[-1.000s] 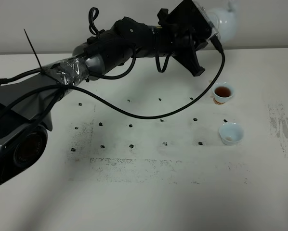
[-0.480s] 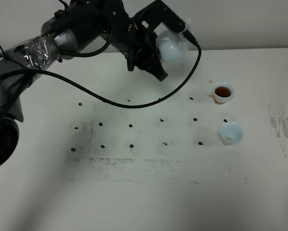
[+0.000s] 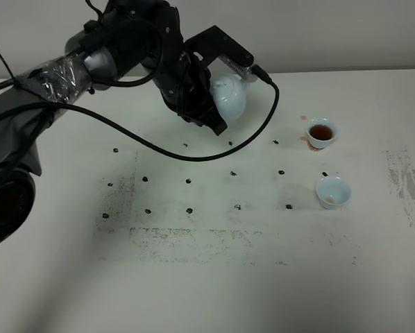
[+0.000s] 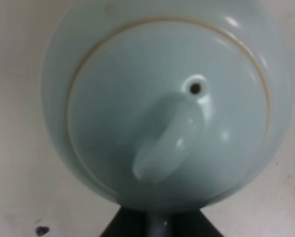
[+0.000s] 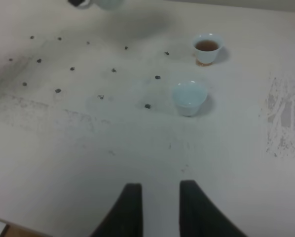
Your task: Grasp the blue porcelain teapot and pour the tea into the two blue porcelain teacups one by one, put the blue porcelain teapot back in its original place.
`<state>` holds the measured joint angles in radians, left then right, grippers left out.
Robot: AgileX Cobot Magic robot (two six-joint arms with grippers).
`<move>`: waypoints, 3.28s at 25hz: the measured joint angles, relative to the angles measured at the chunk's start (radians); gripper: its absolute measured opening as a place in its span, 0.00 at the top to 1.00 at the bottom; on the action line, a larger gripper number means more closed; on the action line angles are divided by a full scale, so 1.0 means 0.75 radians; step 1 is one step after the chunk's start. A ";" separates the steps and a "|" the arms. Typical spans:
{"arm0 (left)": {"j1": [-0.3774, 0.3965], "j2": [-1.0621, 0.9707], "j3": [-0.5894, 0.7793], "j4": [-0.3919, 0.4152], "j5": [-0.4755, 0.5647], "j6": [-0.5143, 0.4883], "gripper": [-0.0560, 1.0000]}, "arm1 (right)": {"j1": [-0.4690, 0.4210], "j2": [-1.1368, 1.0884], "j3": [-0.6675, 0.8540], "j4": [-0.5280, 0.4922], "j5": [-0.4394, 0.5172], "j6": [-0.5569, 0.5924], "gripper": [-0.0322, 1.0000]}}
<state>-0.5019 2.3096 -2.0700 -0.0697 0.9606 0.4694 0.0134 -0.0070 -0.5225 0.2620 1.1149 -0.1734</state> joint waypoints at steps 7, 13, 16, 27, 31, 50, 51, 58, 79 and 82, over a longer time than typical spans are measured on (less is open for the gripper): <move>0.000 0.115 0.000 -0.004 -0.070 0.006 0.86 | 0.000 0.000 0.000 0.000 0.000 0.000 0.76; 0.000 0.172 0.000 -0.063 -0.141 0.064 0.86 | 0.000 0.000 0.000 0.000 0.000 0.000 0.76; 0.000 0.176 0.000 -0.095 -0.154 0.100 0.86 | 0.000 0.000 0.000 0.000 0.000 0.000 0.76; -0.032 0.148 0.000 -0.102 -0.145 0.146 0.86 | 0.000 0.000 0.000 0.000 -0.001 0.000 0.76; -0.087 0.080 -0.005 -0.103 -0.124 0.228 0.86 | 0.000 0.000 0.000 0.000 -0.001 0.000 0.76; -0.263 0.068 -0.051 0.210 -0.151 0.797 0.86 | 0.000 0.000 0.000 0.000 -0.001 0.000 0.76; -0.267 0.071 -0.051 0.228 -0.155 0.820 0.86 | 0.000 0.000 0.000 0.000 -0.001 0.000 0.76; -0.301 0.080 -0.051 0.257 -0.188 1.030 0.86 | 0.000 0.000 0.000 0.000 -0.001 0.000 0.76; -0.370 0.125 -0.051 0.570 -0.359 1.198 0.86 | 0.000 0.000 0.000 0.000 -0.001 0.000 0.76; -0.373 0.132 -0.051 0.572 -0.381 1.244 0.86 | 0.000 0.000 0.000 0.000 -0.001 0.000 0.76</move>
<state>-0.7820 2.4085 -2.1084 0.3590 0.6748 1.4022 0.0134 -0.0070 -0.5225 0.2623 1.1139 -0.1734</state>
